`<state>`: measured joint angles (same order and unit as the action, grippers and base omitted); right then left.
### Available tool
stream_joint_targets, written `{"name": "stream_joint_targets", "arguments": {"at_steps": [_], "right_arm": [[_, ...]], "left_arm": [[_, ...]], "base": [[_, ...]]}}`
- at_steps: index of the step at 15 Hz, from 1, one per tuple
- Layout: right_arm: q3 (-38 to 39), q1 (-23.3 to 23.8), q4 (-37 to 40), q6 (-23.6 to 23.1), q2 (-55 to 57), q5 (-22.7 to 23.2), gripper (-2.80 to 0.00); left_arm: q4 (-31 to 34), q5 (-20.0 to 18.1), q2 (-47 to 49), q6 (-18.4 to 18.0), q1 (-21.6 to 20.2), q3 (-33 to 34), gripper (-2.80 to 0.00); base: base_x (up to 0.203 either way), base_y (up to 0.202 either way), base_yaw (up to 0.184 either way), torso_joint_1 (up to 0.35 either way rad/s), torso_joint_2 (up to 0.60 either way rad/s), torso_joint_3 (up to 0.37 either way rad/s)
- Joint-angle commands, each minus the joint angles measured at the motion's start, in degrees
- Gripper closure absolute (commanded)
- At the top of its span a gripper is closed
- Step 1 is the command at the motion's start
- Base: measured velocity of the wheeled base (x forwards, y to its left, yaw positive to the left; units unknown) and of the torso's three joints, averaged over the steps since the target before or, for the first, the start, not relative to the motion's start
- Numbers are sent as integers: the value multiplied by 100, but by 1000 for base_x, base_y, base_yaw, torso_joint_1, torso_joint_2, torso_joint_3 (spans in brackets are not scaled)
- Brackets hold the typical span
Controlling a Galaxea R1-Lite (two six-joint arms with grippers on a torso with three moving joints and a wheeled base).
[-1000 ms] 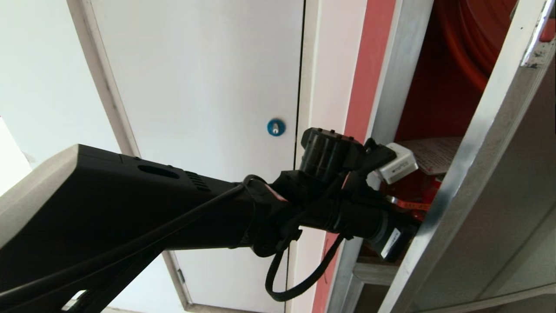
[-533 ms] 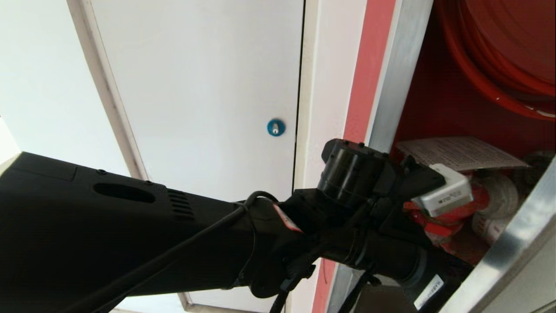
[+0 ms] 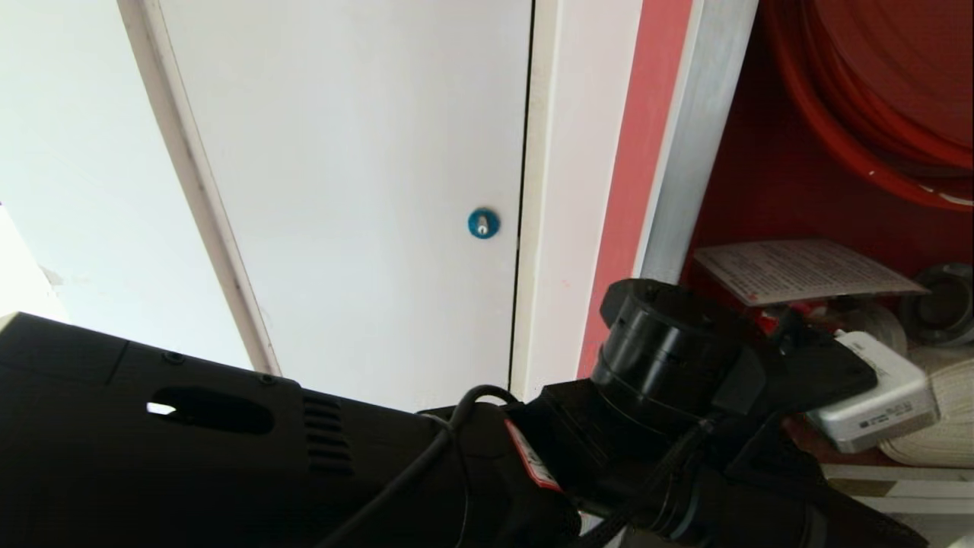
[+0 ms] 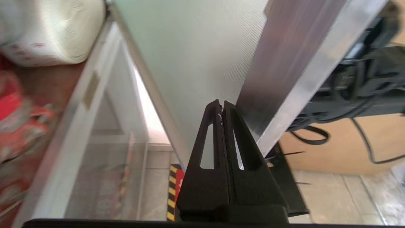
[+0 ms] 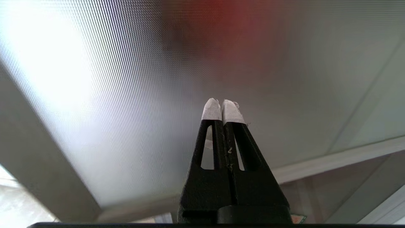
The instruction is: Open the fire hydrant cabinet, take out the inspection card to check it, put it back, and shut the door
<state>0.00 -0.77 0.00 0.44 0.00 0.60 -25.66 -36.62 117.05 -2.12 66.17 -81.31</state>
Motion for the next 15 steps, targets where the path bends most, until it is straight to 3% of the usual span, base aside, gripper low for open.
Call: {"name": "stream_joint_targets", "arguments": {"at_steps": [1, 10, 15], "right_arm": [[0, -2, 0, 0, 9, 2, 0], [0, -2, 0, 0, 9, 2, 0], [0, -2, 0, 0, 9, 2, 0]], "left_arm": [[-18, -12, -34, 1, 91, 19, 0], [-18, -12, -183, 1, 194, 177, 0], [29, -3, -294, 35, 38, 192, 0]], "base": [[0, 0, 0, 0, 0, 0], [0, 0, 0, 0, 0, 0], [0, 0, 0, 0, 0, 0]]}}
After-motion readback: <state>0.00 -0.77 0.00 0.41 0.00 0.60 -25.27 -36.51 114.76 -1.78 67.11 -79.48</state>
